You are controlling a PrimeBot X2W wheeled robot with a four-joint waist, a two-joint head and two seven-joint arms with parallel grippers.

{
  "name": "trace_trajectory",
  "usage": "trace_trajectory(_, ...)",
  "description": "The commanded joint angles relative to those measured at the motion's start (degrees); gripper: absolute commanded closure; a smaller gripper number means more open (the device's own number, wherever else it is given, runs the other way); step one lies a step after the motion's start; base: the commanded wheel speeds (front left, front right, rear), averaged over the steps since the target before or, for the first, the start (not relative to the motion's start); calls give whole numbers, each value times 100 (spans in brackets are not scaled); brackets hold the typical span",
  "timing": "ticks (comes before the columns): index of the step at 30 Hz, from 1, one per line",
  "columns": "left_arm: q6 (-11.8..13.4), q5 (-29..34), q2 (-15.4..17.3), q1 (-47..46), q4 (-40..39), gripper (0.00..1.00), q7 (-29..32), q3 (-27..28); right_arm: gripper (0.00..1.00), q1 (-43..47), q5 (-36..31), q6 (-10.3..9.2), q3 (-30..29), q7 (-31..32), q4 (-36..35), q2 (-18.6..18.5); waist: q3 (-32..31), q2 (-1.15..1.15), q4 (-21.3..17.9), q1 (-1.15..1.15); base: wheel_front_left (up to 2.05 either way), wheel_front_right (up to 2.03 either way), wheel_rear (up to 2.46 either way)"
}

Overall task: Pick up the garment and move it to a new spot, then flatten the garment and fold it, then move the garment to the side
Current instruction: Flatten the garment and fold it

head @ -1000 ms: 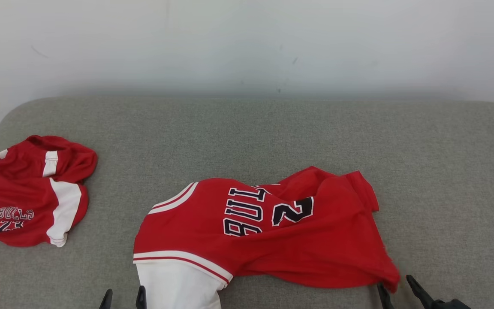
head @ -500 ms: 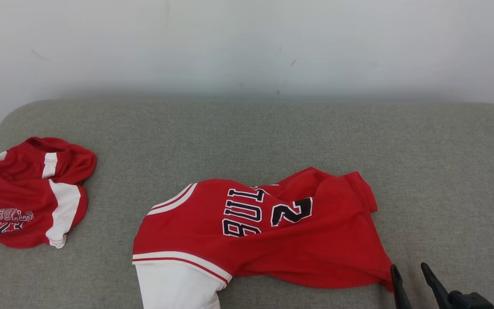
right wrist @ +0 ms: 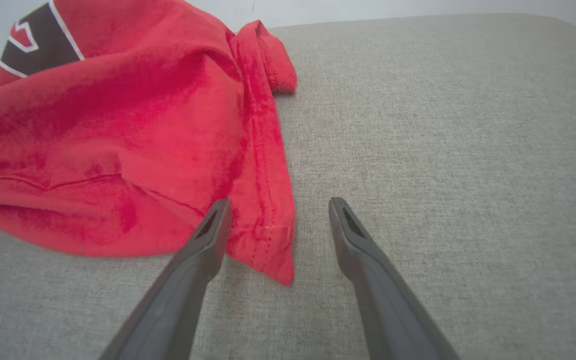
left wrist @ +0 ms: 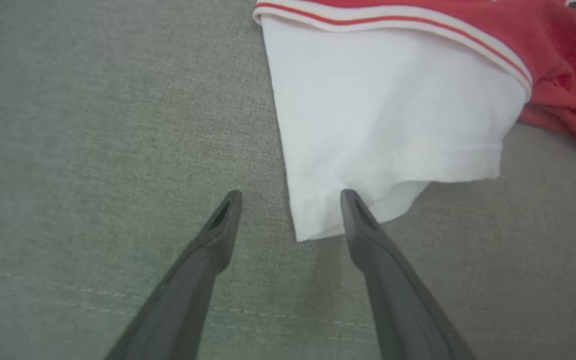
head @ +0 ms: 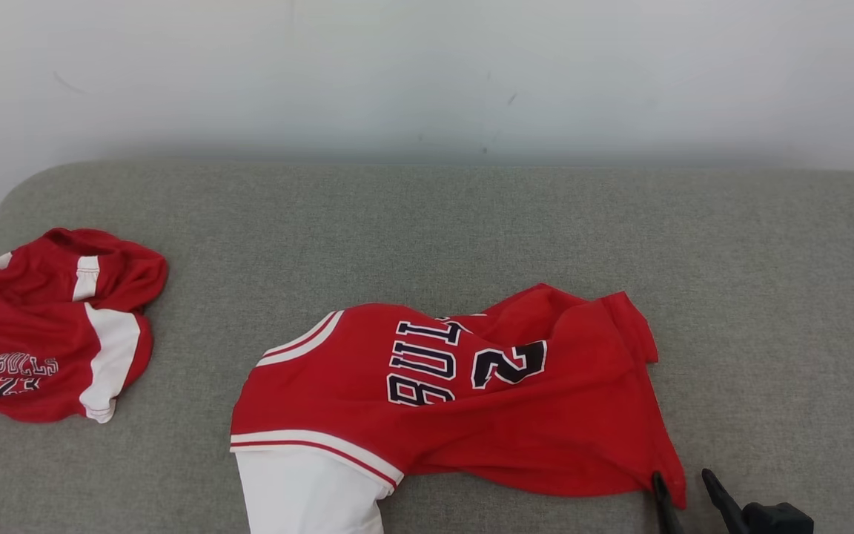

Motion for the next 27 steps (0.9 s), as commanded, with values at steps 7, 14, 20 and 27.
trace_trajectory(7, 4, -575, 13, -409, 564, 0, -12, -270, 69, -230, 100, -14, 153, -5, 649, 59, -14, 0, 34, 0, 0, 0, 0)
trace_trajectory(14, -2, -934, 3, -557, 892, 100, 3, -569, 100, -274, 108, -14, 204, -6, 541, 14, -131, 0, 51, 0, 0, 0, 0)
trace_trajectory(20, 4, -774, 57, -120, 185, 100, -12, -155, 100, 231, 113, -14, -137, -6, -121, -29, -233, 0, 133, 0, 0, 0, 0)
trace_trajectory(27, 4, -608, 51, 204, -427, 100, -12, 63, 100, 649, 327, -14, -136, -6, -307, -139, -239, 0, 133, 0, 0, 0, 0)
